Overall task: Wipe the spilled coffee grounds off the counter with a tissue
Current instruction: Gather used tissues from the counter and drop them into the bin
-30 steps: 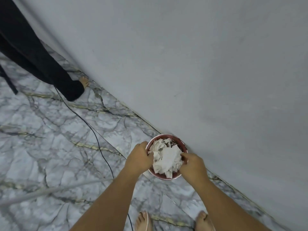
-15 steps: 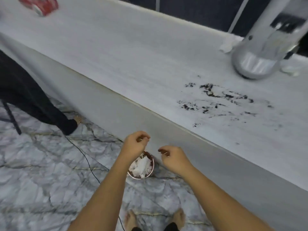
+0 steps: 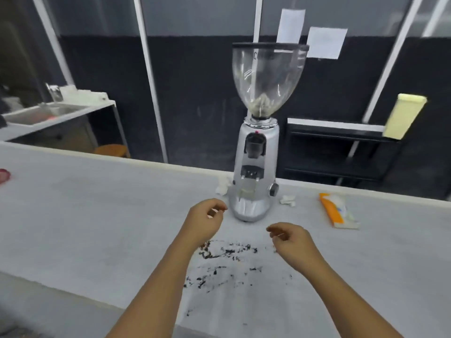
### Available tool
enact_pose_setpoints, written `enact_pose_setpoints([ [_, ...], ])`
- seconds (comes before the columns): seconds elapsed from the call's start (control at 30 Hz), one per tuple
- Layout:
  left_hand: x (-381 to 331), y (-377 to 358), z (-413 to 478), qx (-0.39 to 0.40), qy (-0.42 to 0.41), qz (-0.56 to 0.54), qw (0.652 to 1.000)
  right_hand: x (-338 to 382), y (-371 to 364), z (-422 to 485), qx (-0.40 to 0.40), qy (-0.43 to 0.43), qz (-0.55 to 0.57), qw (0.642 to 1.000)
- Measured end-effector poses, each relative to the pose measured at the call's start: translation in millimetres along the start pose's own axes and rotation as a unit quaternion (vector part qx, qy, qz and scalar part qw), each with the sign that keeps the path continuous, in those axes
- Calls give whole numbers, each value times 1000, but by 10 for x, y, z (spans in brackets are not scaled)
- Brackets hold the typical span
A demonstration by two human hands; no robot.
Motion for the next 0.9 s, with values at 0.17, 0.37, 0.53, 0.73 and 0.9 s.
enact_pose_setpoints([
  [0.17, 399, -383, 1002, 40, 25, 69, 997, -329, 224, 997, -90, -26, -83, 992],
  [0.37, 1029, -777, 2030, 81, 12, 166, 983, -883, 181, 1953, -122, -82, -252, 956],
  [0.53, 1361, -952, 2629, 113, -25, 234, 965, -1220, 70, 2473, -104, -66, -398, 909],
  [0.73, 1536, -1162, 3013, 190, -52, 269, 943, -1332, 28, 2653, -99, -92, -388, 912],
  [0.9, 1532, -1259, 3052, 113, -99, 287, 946, -1285, 62, 2718, -84, -102, -382, 915],
])
Point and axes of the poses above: each hand's wrist, its own z-axis towards the middle knuckle, its own y-axis out of the back of the hand, x = y × z, the point moved 4 cm from there along z, towards the middle knuckle, and after that the axes turned 12 degrees about z, right-handed, at the moved point
